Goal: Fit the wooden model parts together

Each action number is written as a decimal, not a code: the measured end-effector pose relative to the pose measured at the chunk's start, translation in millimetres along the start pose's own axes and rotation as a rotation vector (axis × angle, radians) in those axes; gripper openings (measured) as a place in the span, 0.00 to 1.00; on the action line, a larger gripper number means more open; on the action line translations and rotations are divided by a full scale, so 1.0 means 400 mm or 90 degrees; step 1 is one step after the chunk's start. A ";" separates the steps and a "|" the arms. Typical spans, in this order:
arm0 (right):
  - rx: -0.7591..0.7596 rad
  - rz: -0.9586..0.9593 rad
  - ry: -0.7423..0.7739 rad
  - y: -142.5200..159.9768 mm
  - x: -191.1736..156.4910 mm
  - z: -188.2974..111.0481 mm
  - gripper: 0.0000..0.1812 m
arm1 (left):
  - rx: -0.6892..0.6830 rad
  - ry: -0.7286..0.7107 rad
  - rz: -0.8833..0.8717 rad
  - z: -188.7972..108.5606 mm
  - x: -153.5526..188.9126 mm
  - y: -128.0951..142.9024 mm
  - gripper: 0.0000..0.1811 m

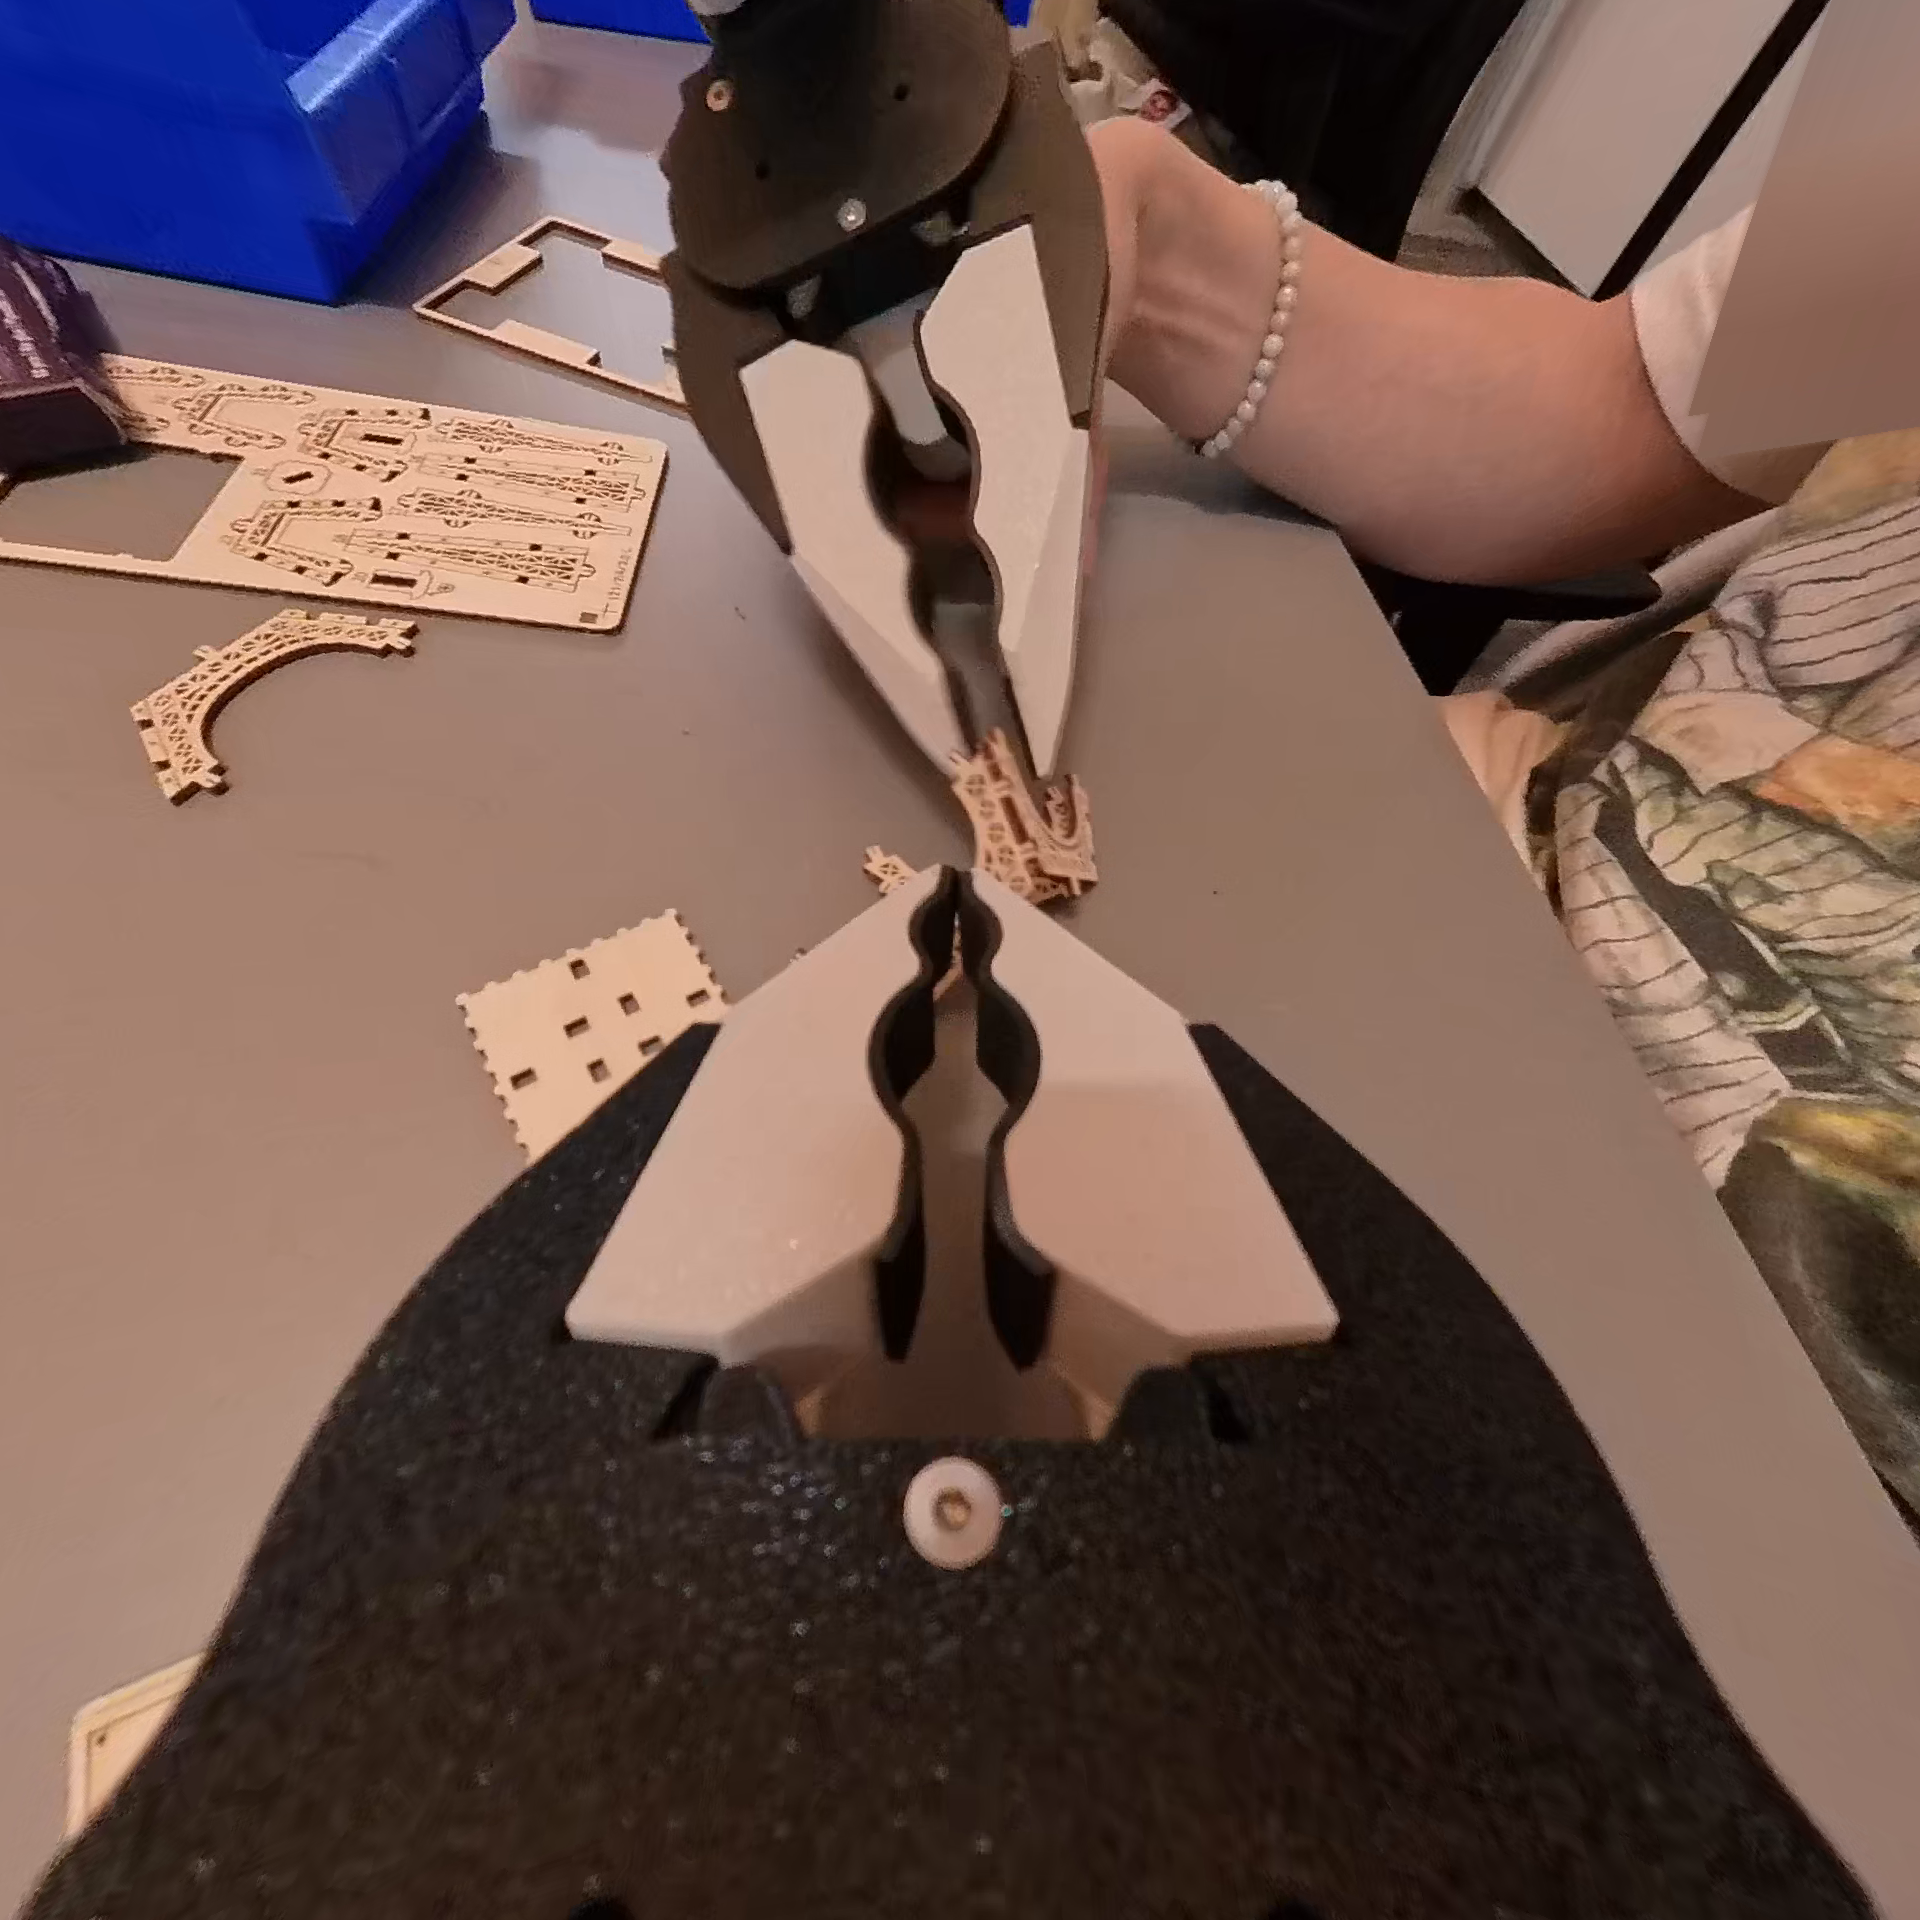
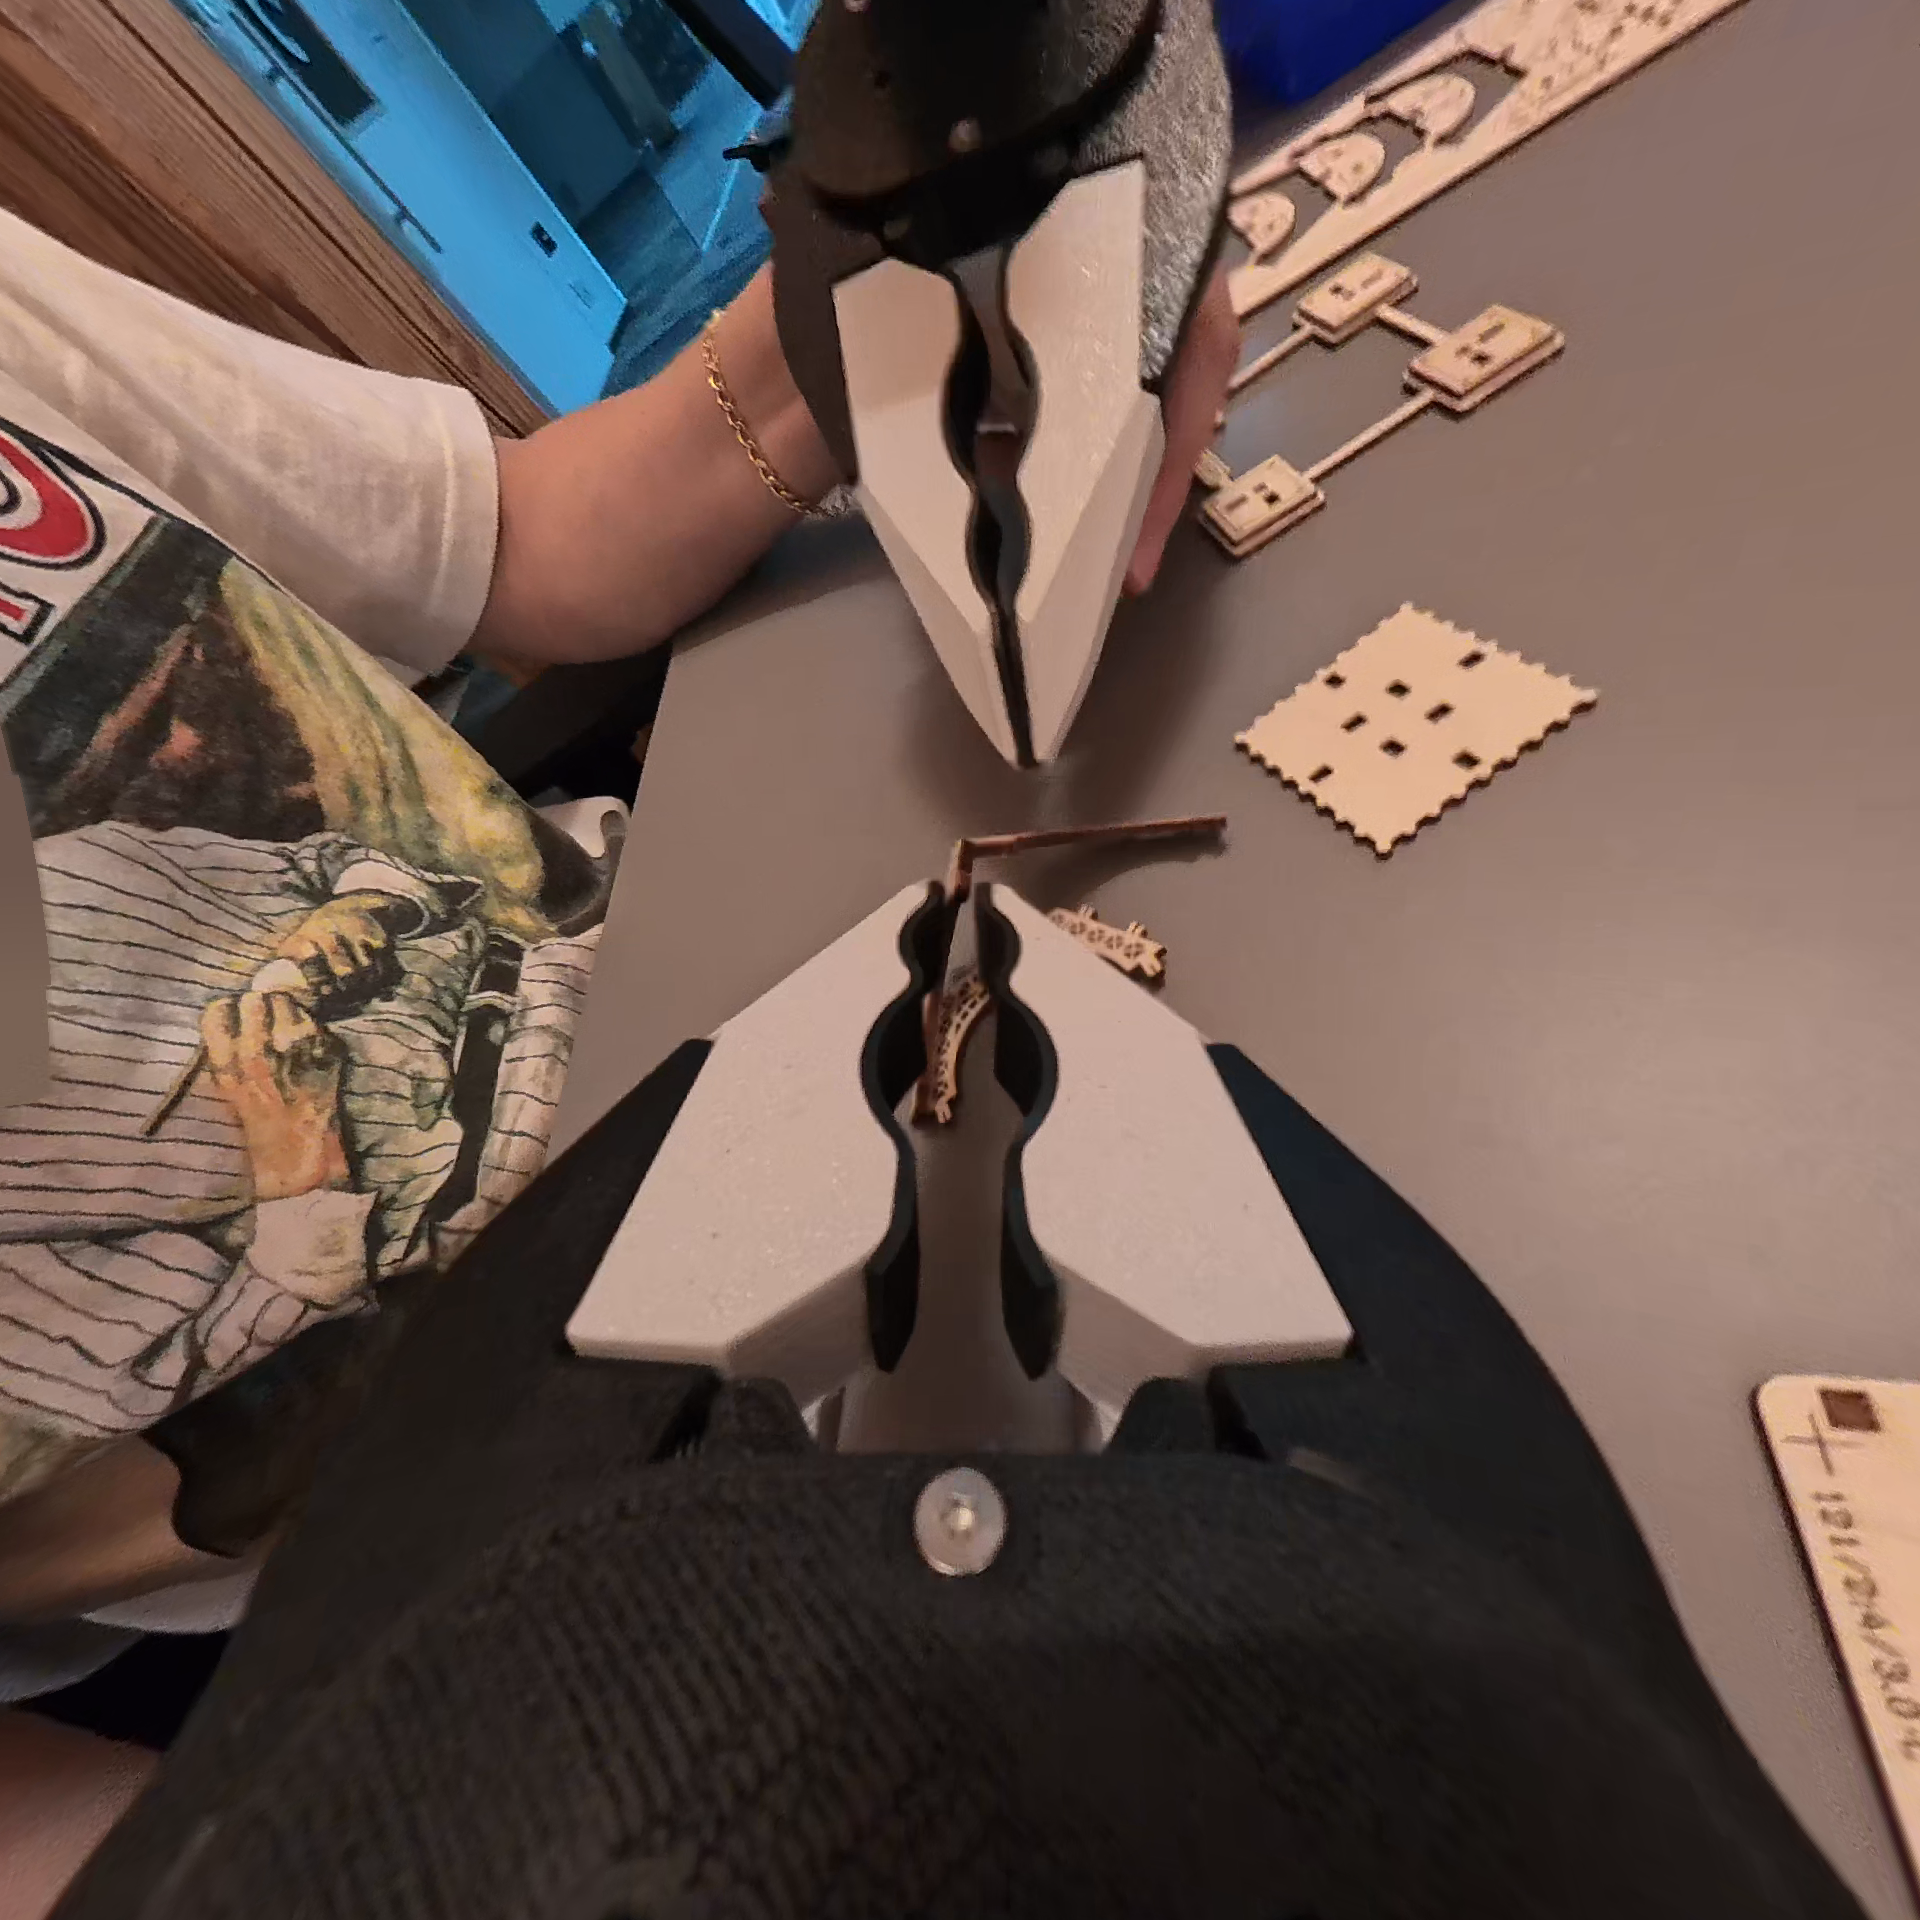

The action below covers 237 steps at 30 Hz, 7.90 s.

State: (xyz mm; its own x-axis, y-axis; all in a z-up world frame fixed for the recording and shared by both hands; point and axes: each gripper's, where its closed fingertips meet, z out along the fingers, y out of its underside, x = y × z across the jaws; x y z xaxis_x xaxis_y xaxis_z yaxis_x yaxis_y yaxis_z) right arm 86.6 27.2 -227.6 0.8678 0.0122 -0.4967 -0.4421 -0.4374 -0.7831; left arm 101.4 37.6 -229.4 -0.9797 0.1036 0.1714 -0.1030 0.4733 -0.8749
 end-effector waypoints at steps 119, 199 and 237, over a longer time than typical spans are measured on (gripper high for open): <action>0.113 0.099 -0.117 -0.036 -0.065 -0.018 0.01 | -0.080 -0.135 0.300 0.036 0.039 -0.044 0.04; -0.002 0.103 -0.089 0.015 -0.049 0.026 0.00 | -0.016 -0.008 0.176 0.043 0.071 -0.023 0.00; 0.269 0.146 -0.223 -0.112 -0.080 -0.076 0.01 | 0.144 -0.113 0.207 -0.019 0.035 -0.130 0.08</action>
State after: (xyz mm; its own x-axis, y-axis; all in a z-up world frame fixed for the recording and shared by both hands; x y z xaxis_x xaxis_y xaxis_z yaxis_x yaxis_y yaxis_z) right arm 85.6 19.3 -165.2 0.6451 0.2873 -0.7080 -0.7233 -0.0688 -0.6870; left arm 94.5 21.2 -178.1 -0.9797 0.0545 -0.1931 0.2005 0.2355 -0.9510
